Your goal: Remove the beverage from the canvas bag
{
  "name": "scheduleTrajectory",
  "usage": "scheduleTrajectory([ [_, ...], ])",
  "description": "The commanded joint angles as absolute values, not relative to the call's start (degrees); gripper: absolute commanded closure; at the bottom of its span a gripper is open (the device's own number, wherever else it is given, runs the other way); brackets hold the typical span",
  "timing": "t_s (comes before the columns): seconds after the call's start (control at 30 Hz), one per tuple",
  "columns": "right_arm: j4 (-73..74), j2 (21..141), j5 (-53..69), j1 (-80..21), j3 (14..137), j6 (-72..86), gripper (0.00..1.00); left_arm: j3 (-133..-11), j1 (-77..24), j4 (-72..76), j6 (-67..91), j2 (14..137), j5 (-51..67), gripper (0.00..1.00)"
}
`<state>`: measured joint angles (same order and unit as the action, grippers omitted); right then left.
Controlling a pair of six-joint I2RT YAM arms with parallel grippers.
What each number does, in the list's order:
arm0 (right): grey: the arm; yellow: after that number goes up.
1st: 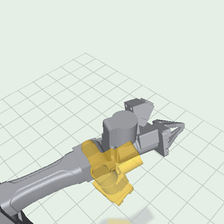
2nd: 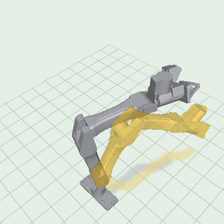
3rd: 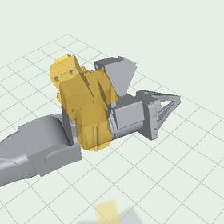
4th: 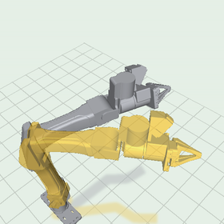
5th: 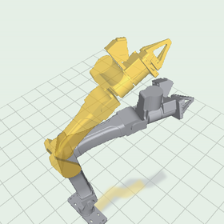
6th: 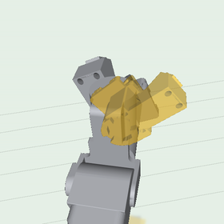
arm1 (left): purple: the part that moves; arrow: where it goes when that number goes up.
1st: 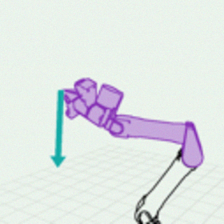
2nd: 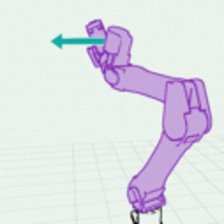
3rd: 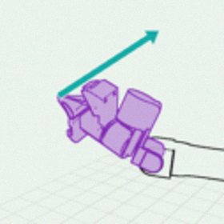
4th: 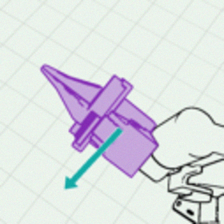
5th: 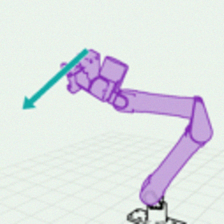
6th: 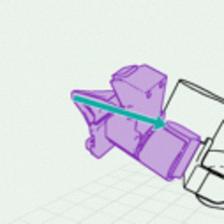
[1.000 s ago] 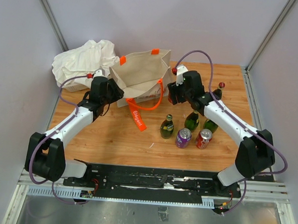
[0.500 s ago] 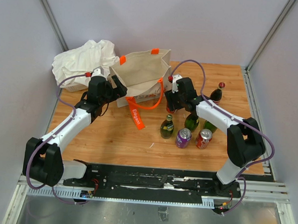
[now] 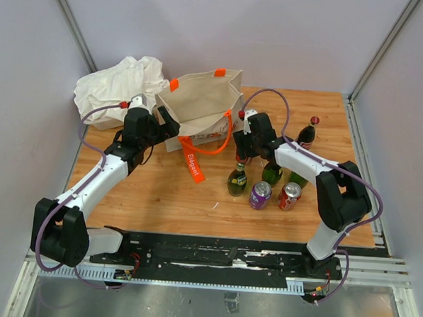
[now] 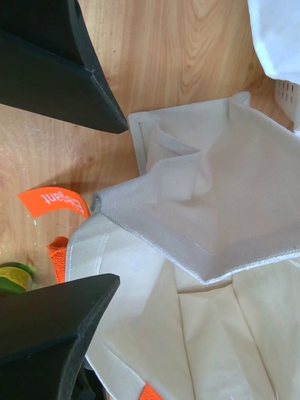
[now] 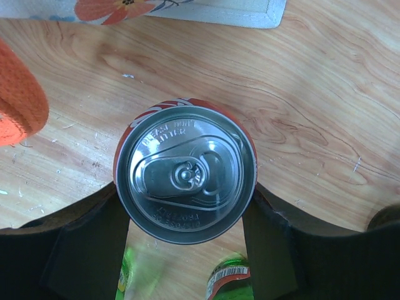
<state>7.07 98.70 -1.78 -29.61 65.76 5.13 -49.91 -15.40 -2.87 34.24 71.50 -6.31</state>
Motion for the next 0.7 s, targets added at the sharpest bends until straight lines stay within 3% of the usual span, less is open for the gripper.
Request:
scheduleTrajectory([
  [0.0, 3.44, 97.85, -3.79, -29.14, 65.32, 6.33, 0.44, -51.33, -14.94, -2.85, 32.88, 70.05, -5.9, 0.0],
  [0.13, 4.33, 96.55, -5.14, -29.18, 65.3, 6.16, 0.26, -51.42, -14.93, -2.93, 32.7, 70.05, -5.73, 0.0],
  [0.17, 4.4, 96.2, -5.38, -29.18, 65.19, 6.11, 0.12, -51.42, -14.9, -2.98, 32.63, 70.06, -5.65, 0.0],
  [0.23, 4.33, 95.26, -5.53, -29.27, 65.17, 5.94, 0.03, -51.43, -14.94, -2.96, 32.61, 70.05, -5.38, 0.0],
  [0.67, 9.19, 88.88, -9.24, -30.32, 71.08, 4.07, 0.01, -50.9, -14.94, -3.25, 30.78, 65.88, -7.58, 0.0],
])
